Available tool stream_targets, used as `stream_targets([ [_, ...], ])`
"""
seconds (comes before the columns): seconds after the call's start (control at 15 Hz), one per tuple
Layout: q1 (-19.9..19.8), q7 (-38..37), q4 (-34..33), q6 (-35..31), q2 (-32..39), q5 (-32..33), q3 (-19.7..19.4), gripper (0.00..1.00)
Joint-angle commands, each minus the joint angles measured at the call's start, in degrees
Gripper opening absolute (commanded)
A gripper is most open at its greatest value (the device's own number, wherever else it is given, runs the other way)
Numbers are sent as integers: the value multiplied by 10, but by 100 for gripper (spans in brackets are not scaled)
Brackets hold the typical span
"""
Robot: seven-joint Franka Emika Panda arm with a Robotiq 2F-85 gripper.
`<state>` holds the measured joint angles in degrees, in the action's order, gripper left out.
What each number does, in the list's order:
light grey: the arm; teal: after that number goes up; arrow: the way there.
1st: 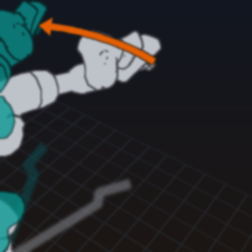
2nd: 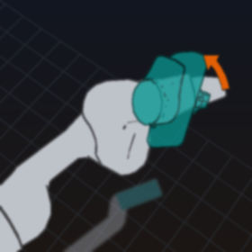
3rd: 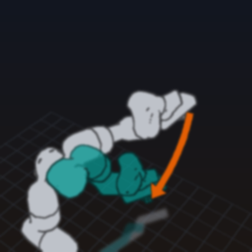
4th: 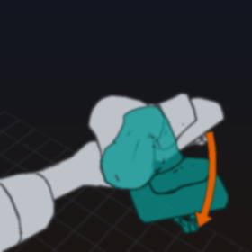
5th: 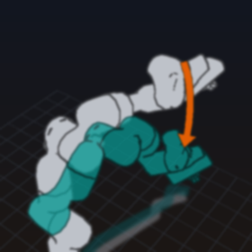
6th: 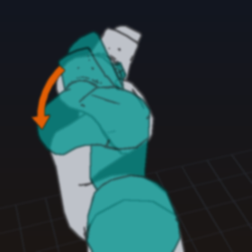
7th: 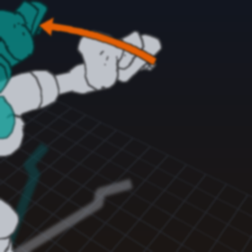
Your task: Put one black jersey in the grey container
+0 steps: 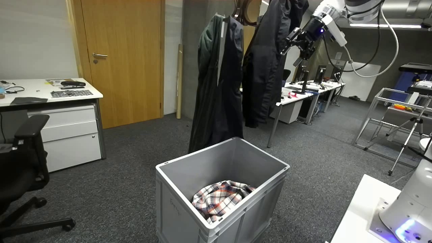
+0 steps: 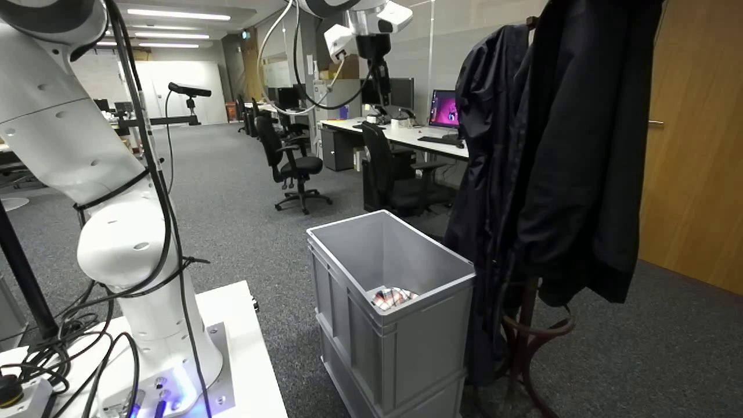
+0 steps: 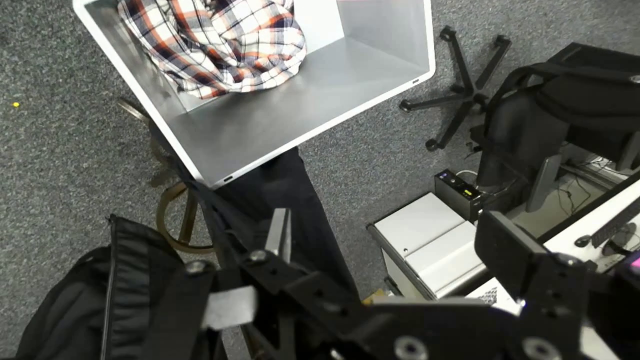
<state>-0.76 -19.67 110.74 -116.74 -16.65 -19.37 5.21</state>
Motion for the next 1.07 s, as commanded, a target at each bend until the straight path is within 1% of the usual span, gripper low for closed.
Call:
stream_targets([
  [0.0, 4, -28, -73, 1, 39, 36, 3, 100],
  [0.2, 5, -30, -114, -5, 63, 50, 1, 100],
  [0.67, 8, -25, -192, -42, 115, 80, -3, 100],
  [1.0, 12, -29, -232, -41, 143, 103, -4, 100],
])
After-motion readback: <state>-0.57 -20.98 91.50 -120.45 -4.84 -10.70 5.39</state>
